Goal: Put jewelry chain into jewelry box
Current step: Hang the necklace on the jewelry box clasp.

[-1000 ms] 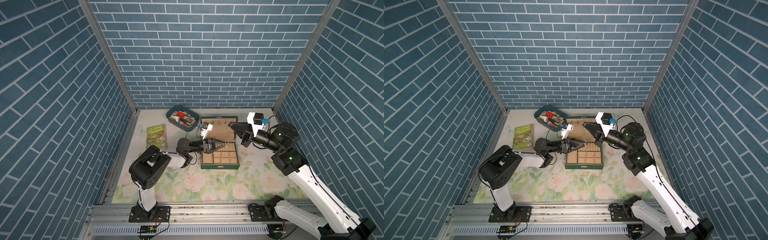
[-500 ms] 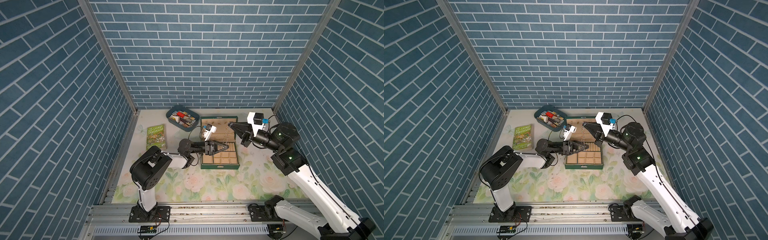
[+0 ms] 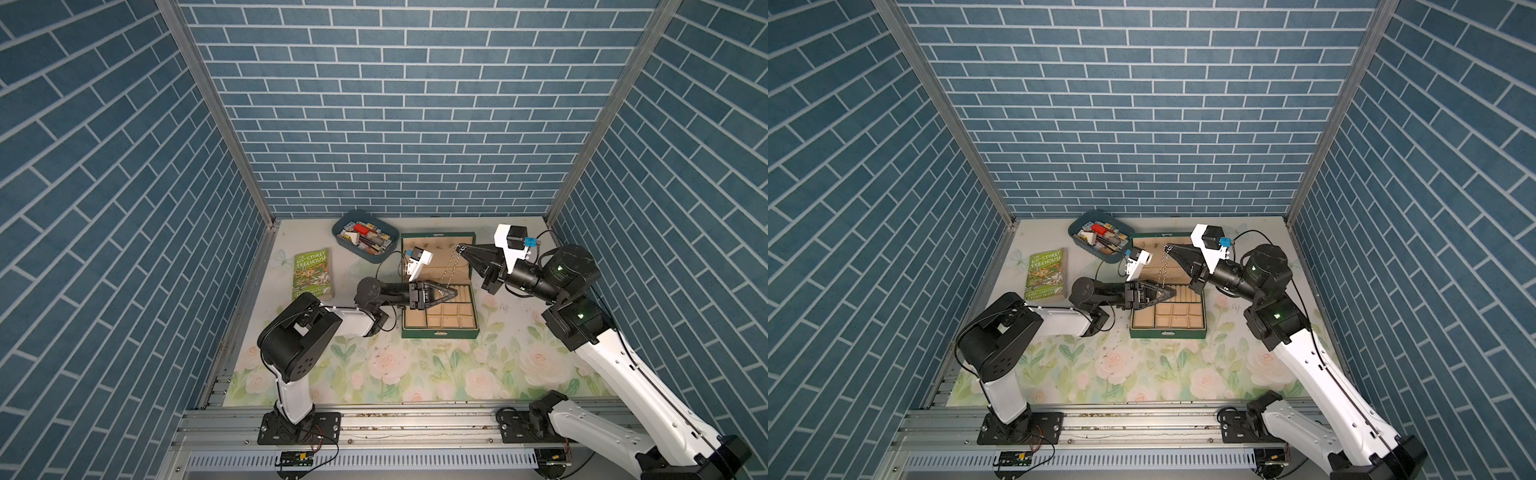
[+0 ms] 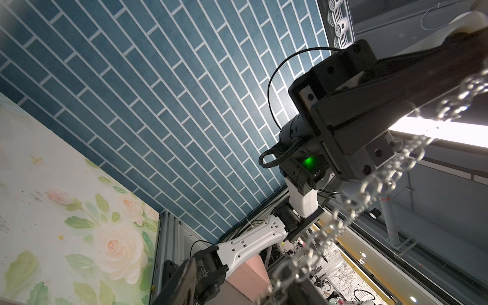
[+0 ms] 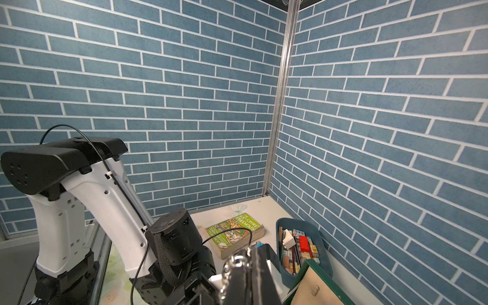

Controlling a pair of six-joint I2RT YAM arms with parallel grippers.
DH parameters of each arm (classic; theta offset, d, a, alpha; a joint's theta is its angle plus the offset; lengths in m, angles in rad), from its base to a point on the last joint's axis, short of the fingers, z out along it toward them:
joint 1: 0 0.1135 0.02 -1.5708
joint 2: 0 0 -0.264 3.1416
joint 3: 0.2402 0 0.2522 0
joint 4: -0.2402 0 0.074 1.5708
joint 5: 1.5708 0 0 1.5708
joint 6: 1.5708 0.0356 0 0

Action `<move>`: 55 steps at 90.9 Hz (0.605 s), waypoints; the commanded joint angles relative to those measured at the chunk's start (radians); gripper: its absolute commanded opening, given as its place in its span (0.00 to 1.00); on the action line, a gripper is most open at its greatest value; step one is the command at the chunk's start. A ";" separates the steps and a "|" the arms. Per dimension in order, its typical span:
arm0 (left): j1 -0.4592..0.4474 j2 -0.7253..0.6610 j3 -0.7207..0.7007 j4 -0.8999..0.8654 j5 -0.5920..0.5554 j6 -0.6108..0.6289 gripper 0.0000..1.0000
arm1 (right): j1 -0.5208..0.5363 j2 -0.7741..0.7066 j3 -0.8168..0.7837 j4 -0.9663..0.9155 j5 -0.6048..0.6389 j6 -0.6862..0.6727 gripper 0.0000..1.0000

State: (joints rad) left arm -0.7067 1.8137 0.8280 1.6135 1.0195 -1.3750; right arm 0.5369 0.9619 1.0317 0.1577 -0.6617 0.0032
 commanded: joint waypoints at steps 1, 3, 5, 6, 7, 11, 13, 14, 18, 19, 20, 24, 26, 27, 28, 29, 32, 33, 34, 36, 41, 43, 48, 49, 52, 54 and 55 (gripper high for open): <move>-0.004 -0.027 0.016 0.255 0.022 0.013 0.53 | 0.006 -0.007 0.021 0.032 -0.005 0.015 0.00; -0.004 -0.028 0.016 0.255 0.022 0.014 0.53 | 0.005 -0.008 0.021 0.032 -0.004 0.015 0.00; -0.004 -0.028 0.016 0.255 0.021 0.014 0.53 | 0.006 -0.007 0.019 0.032 -0.005 0.015 0.00; -0.004 -0.028 0.015 0.255 0.021 0.014 0.53 | 0.006 -0.007 0.019 0.032 -0.004 0.014 0.00; -0.004 -0.028 0.015 0.255 0.021 0.014 0.53 | 0.006 -0.008 0.019 0.032 -0.004 0.014 0.00; -0.004 -0.031 0.013 0.255 0.021 0.016 0.53 | 0.006 -0.009 0.019 0.031 -0.005 0.014 0.00; -0.004 -0.031 0.012 0.255 0.019 0.017 0.54 | 0.006 -0.010 0.019 0.030 -0.004 0.014 0.00; -0.004 -0.031 0.011 0.256 0.019 0.017 0.55 | 0.005 -0.010 0.018 0.029 -0.003 0.013 0.00; -0.002 -0.033 0.009 0.256 0.016 0.019 0.58 | 0.007 -0.012 0.018 0.027 -0.002 0.010 0.00; -0.002 -0.033 0.008 0.256 0.015 0.019 0.59 | 0.006 -0.013 0.018 0.026 -0.002 0.009 0.00; -0.002 -0.034 0.007 0.256 0.015 0.019 0.60 | 0.006 -0.013 0.018 0.024 -0.001 0.007 0.00; -0.001 -0.035 0.004 0.256 0.011 0.020 0.61 | 0.006 -0.015 0.018 0.021 0.001 0.003 0.00; 0.000 -0.036 0.004 0.256 0.010 0.022 0.61 | 0.006 -0.015 0.016 0.018 0.002 0.000 0.00; 0.000 -0.037 0.004 0.256 0.009 0.022 0.61 | 0.006 -0.016 0.016 0.017 0.003 -0.001 0.00; 0.001 -0.038 0.003 0.256 0.009 0.023 0.61 | 0.006 -0.017 0.016 0.016 0.003 -0.002 0.00; 0.002 -0.038 0.002 0.256 0.008 0.023 0.61 | 0.005 -0.017 0.017 0.016 0.003 -0.003 0.00; 0.001 -0.039 0.002 0.255 0.007 0.024 0.59 | 0.006 -0.018 0.016 0.014 0.004 -0.004 0.00; 0.002 -0.040 0.002 0.255 0.007 0.024 0.59 | 0.006 -0.018 0.016 0.014 0.004 -0.004 0.00; 0.002 -0.040 0.003 0.256 0.007 0.025 0.59 | 0.006 -0.018 0.015 0.014 0.005 -0.005 0.00; 0.002 -0.042 0.002 0.255 0.007 0.025 0.58 | 0.006 -0.019 0.015 0.013 0.005 -0.005 0.00; 0.004 -0.044 0.002 0.256 0.007 0.026 0.55 | 0.007 -0.021 0.014 0.013 0.008 -0.006 0.00; 0.004 -0.045 0.003 0.255 0.007 0.026 0.53 | 0.006 -0.021 0.014 0.012 0.009 -0.006 0.00; 0.003 -0.047 0.002 0.255 0.009 0.028 0.47 | 0.007 -0.021 0.013 0.013 0.010 -0.008 0.00; 0.004 -0.048 0.002 0.255 0.009 0.028 0.45 | 0.006 -0.022 0.013 0.013 0.010 -0.009 0.00; 0.004 -0.048 0.002 0.255 0.011 0.028 0.41 | 0.006 -0.023 0.012 0.013 0.011 -0.010 0.00; 0.004 -0.049 0.002 0.255 0.012 0.028 0.40 | 0.005 -0.023 0.012 0.013 0.014 -0.011 0.00; 0.004 -0.049 0.002 0.256 0.012 0.028 0.39 | 0.005 -0.023 0.011 0.013 0.014 -0.012 0.00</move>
State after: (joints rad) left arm -0.7055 1.7885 0.8280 1.6150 1.0187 -1.3613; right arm 0.5369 0.9569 1.0317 0.1566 -0.6579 0.0021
